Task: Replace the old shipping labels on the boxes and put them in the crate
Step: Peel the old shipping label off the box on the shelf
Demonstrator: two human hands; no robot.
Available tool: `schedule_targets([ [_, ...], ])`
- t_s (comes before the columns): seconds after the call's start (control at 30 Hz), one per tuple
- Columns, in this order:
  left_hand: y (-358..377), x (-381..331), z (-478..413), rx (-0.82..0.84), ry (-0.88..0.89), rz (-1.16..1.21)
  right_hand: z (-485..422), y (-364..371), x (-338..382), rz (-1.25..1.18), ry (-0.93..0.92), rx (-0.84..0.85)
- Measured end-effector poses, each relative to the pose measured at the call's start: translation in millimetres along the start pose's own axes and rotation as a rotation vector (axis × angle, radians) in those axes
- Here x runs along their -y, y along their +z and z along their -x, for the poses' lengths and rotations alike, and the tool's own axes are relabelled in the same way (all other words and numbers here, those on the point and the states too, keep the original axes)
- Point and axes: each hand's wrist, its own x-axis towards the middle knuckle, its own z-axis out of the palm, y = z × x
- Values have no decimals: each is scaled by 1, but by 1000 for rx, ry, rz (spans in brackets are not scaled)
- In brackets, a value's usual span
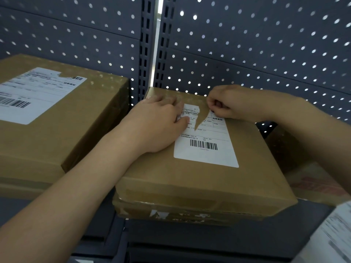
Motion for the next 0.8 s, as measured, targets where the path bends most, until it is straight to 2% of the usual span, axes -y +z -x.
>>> schedule_targets([
  [0.43, 1, 3, 0, -13, 13, 6, 11, 1, -11, -202, 40, -135],
  [0.8, 1, 2, 0, -18, 21, 2, -1, -4, -2, 53, -69, -34],
])
